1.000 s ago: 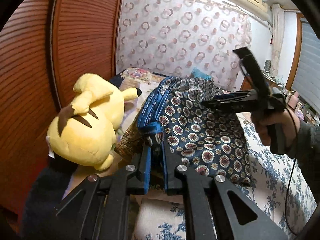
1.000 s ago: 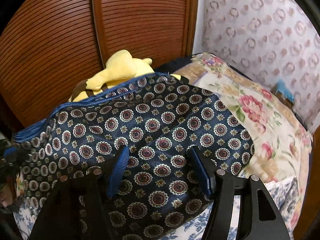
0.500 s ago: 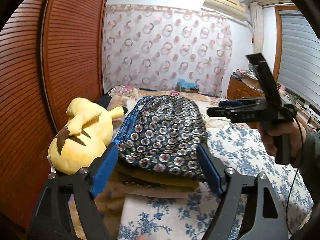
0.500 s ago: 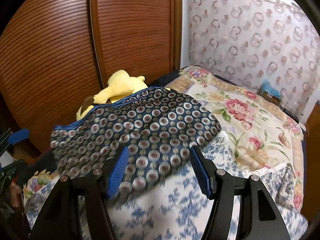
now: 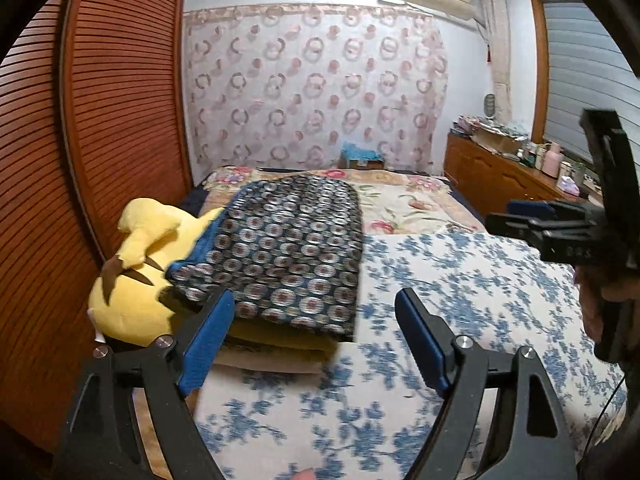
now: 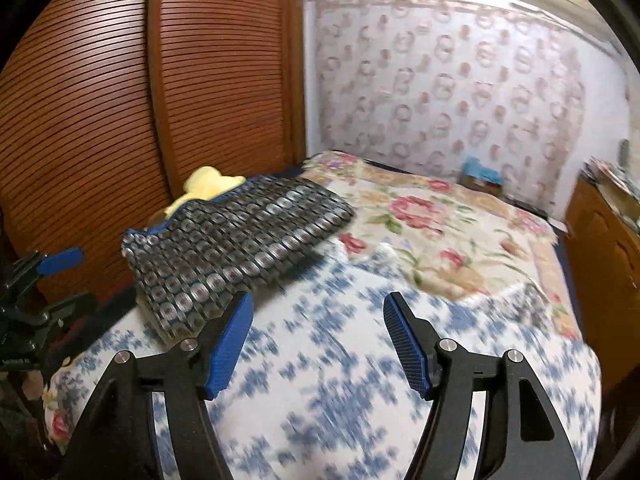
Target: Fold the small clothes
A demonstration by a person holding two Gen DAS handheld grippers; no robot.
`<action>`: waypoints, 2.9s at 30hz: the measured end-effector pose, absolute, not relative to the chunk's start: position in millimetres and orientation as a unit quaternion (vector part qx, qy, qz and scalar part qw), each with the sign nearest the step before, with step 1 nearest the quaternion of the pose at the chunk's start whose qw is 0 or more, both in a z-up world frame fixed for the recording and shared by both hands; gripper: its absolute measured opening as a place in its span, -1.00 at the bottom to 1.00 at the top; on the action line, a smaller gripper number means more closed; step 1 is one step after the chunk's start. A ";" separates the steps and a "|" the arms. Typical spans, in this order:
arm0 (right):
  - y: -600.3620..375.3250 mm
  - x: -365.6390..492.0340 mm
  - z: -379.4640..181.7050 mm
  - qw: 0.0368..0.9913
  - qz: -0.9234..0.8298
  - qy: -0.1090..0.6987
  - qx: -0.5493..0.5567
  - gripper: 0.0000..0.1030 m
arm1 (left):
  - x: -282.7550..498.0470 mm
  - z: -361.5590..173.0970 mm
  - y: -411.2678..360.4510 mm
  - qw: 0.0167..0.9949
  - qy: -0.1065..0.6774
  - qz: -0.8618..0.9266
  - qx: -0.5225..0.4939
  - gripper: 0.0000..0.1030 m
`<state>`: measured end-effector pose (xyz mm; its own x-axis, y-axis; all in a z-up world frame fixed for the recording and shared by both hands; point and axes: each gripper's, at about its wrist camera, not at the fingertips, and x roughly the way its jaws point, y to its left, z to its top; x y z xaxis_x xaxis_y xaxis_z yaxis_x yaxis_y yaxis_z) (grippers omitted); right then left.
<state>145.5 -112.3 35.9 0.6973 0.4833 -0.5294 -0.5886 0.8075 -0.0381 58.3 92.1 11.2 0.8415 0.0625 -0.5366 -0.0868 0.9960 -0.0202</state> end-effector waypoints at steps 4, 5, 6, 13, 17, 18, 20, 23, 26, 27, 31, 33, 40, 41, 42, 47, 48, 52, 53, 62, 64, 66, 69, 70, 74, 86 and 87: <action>-140.4 121.0 28.8 0.924 0.265 0.263 -0.082 0.39 | 62.7 11.0 70.6 0.960 0.279 0.018 -0.018 0.61; -146.9 113.6 26.9 0.928 0.253 0.262 -0.083 0.39 | 63.2 11.5 65.1 0.960 0.278 0.012 -0.017 0.61; -153.7 106.1 29.7 0.931 0.239 0.261 -0.085 0.40 | 64.4 12.1 58.8 0.961 0.277 0.007 -0.016 0.61; -190.7 53.2 45.4 0.954 0.187 0.225 -0.056 0.40 | 71.1 27.3 19.4 0.964 0.264 -0.017 0.002 0.61; -210.7 27.1 55.5 0.963 0.177 0.201 -0.032 0.40 | 73.4 41.0 5.3 0.966 0.255 -0.028 0.000 0.61; -213.5 21.2 57.8 0.966 0.169 0.194 -0.030 0.40 | 74.1 46.3 1.3 0.967 0.252 -0.026 0.001 0.61; -219.0 11.1 60.1 0.970 0.157 0.182 -0.027 0.40 | 74.6 51.2 -4.1 0.969 0.248 -0.023 0.002 0.61; -222.9 1.7 58.3 0.974 0.146 0.172 -0.021 0.40 | 72.6 60.9 -11.4 0.971 0.237 -0.034 0.001 0.61; -221.9 -4.2 53.4 0.978 0.132 0.163 -0.023 0.40 | 68.0 65.9 -16.9 0.972 0.229 -0.043 -0.002 0.61; -220.7 -4.6 50.7 0.978 0.130 0.160 -0.024 0.40 | 66.9 67.0 -18.3 0.973 0.228 -0.044 -0.001 0.61; -216.1 1.7 43.1 0.979 0.127 0.157 -0.020 0.40 | 65.4 67.8 -21.5 0.973 0.226 -0.045 0.003 0.61; -214.1 2.7 40.4 0.979 0.127 0.157 -0.019 0.40 | 65.1 68.2 -22.1 0.973 0.225 -0.043 0.003 0.61; -218.8 1.5 43.6 0.979 0.129 0.159 -0.016 0.40 | 65.9 68.0 -19.5 0.973 0.226 -0.039 0.002 0.61; -220.3 2.3 44.1 0.979 0.129 0.160 -0.016 0.40 | 66.0 68.0 -19.5 0.973 0.226 -0.039 0.002 0.61; -220.3 2.6 44.3 0.978 0.129 0.160 -0.016 0.40 | 65.8 68.1 -19.5 0.973 0.226 -0.039 0.003 0.61; -223.7 2.3 45.5 0.979 0.130 0.158 -0.014 0.40 | 65.5 67.4 -18.8 0.973 0.226 -0.039 0.002 0.61; -224.2 2.1 45.4 0.979 0.131 0.158 -0.014 0.40 | 65.4 67.4 -18.7 0.973 0.225 -0.039 0.002 0.61; -225.3 2.4 45.9 0.979 0.132 0.157 -0.015 0.40 | 65.5 67.1 -18.7 0.974 0.225 -0.038 0.002 0.61; -225.1 1.9 45.7 0.979 0.132 0.157 -0.016 0.40 | 65.2 66.6 -18.8 0.974 0.225 -0.038 0.002 0.61; -226.5 2.3 45.1 0.979 0.133 0.157 -0.016 0.40 | 64.8 65.9 -18.2 0.974 0.225 -0.038 0.003 0.61; -227.5 2.7 45.2 0.978 0.134 0.157 -0.016 0.40 | 64.2 65.7 -17.1 0.974 0.224 -0.036 0.002 0.61; -228.0 2.5 45.4 0.978 0.134 0.157 -0.016 0.40 | 63.5 65.6 -16.2 0.974 0.223 -0.037 0.003 0.61; -228.8 2.7 45.2 0.978 0.134 0.157 -0.016 0.40 | 63.3 66.0 -16.3 0.974 0.223 -0.035 0.003 0.61; -229.0 2.6 45.5 0.978 0.134 0.157 -0.016 0.40 | 63.2 66.2 -16.3 0.974 0.223 -0.035 0.003 0.61; -230.9 3.0 45.5 0.978 0.135 0.156 -0.016 0.40 | 63.1 66.3 -15.7 0.974 0.222 -0.035 0.002 0.61; -235.3 3.8 46.6 0.979 0.135 0.154 -0.016 0.40 | 61.1 72.0 -14.3 0.975 0.219 -0.033 0.004 0.61; -235.2 3.4 46.3 0.979 0.135 0.153 -0.016 0.40 | 61.2 72.0 -14.0 0.975 0.219 -0.033 0.004 0.61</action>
